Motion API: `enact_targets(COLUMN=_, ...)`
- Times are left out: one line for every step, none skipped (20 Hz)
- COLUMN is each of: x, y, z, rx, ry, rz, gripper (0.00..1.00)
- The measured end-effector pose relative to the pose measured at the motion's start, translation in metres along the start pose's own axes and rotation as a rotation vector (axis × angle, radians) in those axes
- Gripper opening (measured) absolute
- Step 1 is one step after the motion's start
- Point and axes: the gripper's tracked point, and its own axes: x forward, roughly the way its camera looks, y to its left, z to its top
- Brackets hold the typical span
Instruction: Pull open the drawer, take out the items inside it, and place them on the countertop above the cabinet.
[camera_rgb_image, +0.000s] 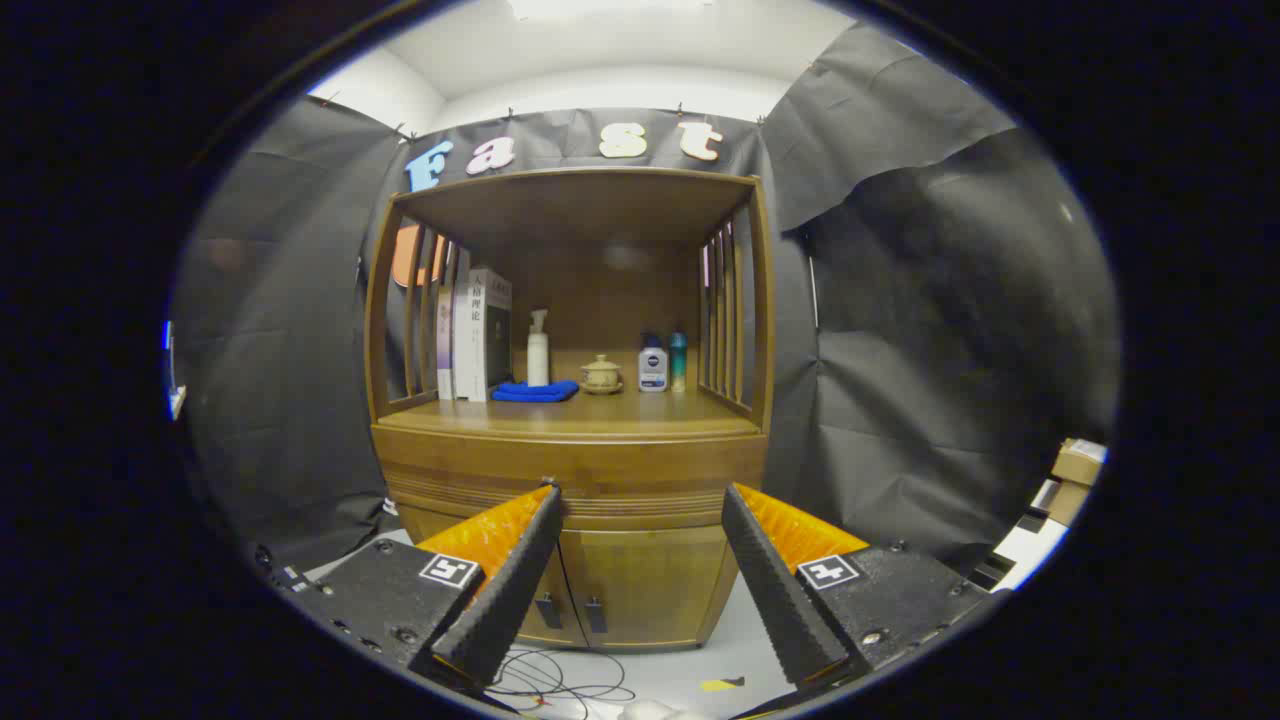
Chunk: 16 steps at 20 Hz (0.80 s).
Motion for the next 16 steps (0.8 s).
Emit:
enact_targets(x=0.001, y=0.0, z=-0.001, rx=-0.005, ry=0.003, rz=-0.003, gripper=1.0)
enact_targets(x=0.002, y=-0.001, z=-0.003, rx=-0.005, ry=0.007, rz=-0.003, gripper=1.0)
enact_targets(x=0.003, y=-0.001, z=-0.004, rx=-0.004, ry=0.006, rz=-0.003, gripper=1.0)
enact_targets(x=0.003, y=-0.001, z=-0.005, rx=-0.007, ry=0.01, rz=-0.007, gripper=1.0)
enact_targets(x=0.004, y=-0.002, z=-0.007, rx=-0.007, ry=0.013, rz=-0.01, gripper=1.0)
enact_targets(x=0.005, y=-0.002, z=-0.007, rx=-0.005, ry=0.014, rz=-0.009, gripper=1.0)
enact_targets(x=0.005, y=-0.002, z=-0.006, rx=-0.005, ry=0.014, rz=-0.01, gripper=1.0)
enact_targets(x=0.004, y=-0.002, z=-0.006, rx=-0.004, ry=0.009, rz=-0.012, gripper=1.0)
enact_targets(x=0.005, y=-0.001, z=-0.005, rx=-0.004, ry=0.006, rz=-0.012, gripper=1.0)
enact_targets(x=0.004, y=-0.001, z=-0.004, rx=-0.003, ry=0.002, rz=-0.011, gripper=1.0)
enact_targets(x=0.004, y=0.0, z=-0.002, rx=-0.004, ry=-0.003, rz=-0.009, gripper=1.0)
enact_targets(x=0.005, y=0.001, z=-0.002, rx=-0.006, ry=-0.005, rz=-0.007, gripper=1.0)
enact_targets(x=0.005, y=0.001, z=-0.001, rx=-0.009, ry=-0.01, rz=-0.007, gripper=1.0)
enact_targets(x=0.007, y=0.004, z=0.001, rx=-0.012, ry=-0.014, rz=-0.005, gripper=1.0)
enact_targets(x=0.013, y=0.007, z=0.001, rx=-0.016, ry=-0.013, rz=0.0, gripper=1.0)
enact_targets(x=0.028, y=0.014, z=0.001, rx=-0.017, ry=-0.008, rz=0.006, gripper=1.0)
